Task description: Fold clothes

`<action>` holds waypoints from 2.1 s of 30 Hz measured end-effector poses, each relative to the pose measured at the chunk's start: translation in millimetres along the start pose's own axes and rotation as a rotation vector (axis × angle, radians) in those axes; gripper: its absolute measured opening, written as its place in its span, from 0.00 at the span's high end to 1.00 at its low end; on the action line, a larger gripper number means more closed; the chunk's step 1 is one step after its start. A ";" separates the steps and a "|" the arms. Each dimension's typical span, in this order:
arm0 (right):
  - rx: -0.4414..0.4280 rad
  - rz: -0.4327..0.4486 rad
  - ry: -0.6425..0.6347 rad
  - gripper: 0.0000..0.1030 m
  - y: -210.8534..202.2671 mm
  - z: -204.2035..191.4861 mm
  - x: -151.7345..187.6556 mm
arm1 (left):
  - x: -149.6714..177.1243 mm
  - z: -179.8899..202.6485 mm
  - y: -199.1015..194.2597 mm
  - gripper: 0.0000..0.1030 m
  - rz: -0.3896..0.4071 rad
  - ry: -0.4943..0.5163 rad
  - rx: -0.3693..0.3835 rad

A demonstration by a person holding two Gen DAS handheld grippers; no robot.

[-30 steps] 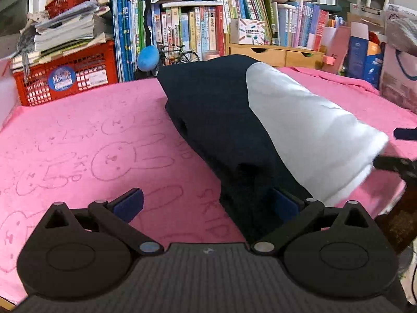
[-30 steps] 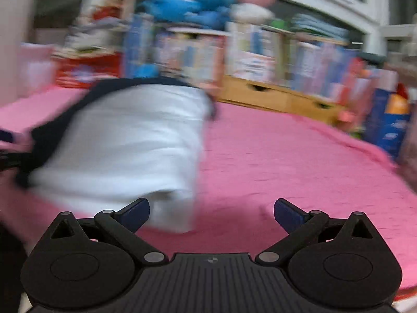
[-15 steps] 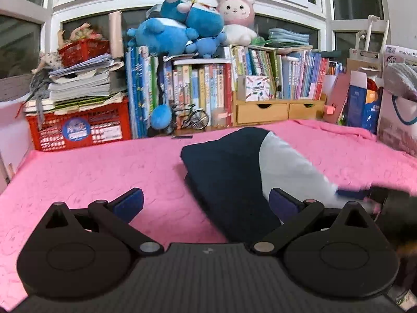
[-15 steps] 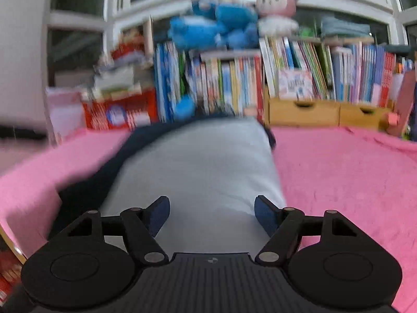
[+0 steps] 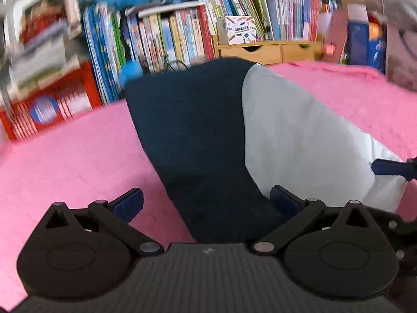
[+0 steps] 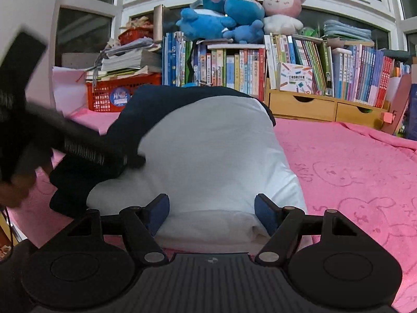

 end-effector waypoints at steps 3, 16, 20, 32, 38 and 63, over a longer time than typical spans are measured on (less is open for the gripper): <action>-0.003 0.002 0.002 0.29 0.1 0.6 0.1 | 4.1 -17.9 2.9 0.00 -0.035 -0.125 0.068; 0.023 -0.029 -0.003 0.15 -11.9 -7.1 -15.7 | 7.2 5.0 -32.1 0.00 -0.081 -0.128 -0.016; 0.021 -0.007 -0.019 0.05 -34.7 -11.8 -24.8 | 7.7 13.4 -42.0 0.00 -0.095 -0.116 -0.024; 0.078 -0.049 -0.020 0.00 -59.4 -17.2 -28.4 | 17.2 24.5 -64.4 0.00 -0.129 -0.138 -0.005; 0.076 -0.043 -0.046 0.00 -66.0 -25.2 -28.7 | 21.7 31.4 -74.3 0.00 -0.142 -0.140 0.008; 0.089 -0.065 -0.052 0.00 -74.0 -25.9 -21.3 | 28.5 36.2 -81.4 0.00 -0.162 -0.113 -0.012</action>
Point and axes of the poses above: each gripper's, at about its wrist camera, not at the fingertips, and y roughly the way its jaws point, z to its right, x to its underside, the point moved 1 cm from there along y, roughly the way its jaws point, and after that the axes turned 4 degrees about -y, right-handed, at the moved point
